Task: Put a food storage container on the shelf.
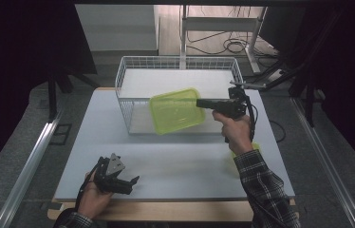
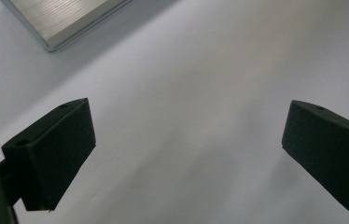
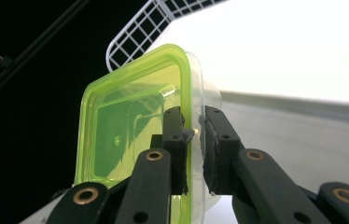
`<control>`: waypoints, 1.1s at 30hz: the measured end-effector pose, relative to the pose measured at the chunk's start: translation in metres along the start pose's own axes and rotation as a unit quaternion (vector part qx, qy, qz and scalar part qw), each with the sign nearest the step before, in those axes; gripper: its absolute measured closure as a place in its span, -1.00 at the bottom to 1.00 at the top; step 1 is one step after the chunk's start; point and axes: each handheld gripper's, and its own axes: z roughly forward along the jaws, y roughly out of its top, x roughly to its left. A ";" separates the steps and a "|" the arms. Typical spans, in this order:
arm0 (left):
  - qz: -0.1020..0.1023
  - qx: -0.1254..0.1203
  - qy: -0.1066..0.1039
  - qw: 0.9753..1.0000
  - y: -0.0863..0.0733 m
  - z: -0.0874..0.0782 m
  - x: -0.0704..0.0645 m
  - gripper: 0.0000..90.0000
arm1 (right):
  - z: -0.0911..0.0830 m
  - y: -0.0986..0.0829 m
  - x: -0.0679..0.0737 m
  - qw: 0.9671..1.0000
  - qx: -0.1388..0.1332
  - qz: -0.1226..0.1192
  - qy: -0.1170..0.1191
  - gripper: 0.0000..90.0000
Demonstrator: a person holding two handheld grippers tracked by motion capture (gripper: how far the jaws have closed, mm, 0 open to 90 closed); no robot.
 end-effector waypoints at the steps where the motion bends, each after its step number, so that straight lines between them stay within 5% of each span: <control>1: 0.000 0.000 0.000 1.000 0.000 0.000 0.000 -0.95 | 0.000 0.002 0.000 1.000 -0.002 0.001 0.000 0.78; 15: 0.001 -0.001 -0.002 1.000 0.000 0.000 0.000 -0.95 | 0.004 0.034 0.004 0.999 -0.034 -0.010 -0.023 0.78; 33: -0.003 -0.005 -0.004 1.000 0.000 0.000 0.000 -0.94 | 0.019 0.065 -0.004 0.996 -0.067 0.007 -0.066 0.78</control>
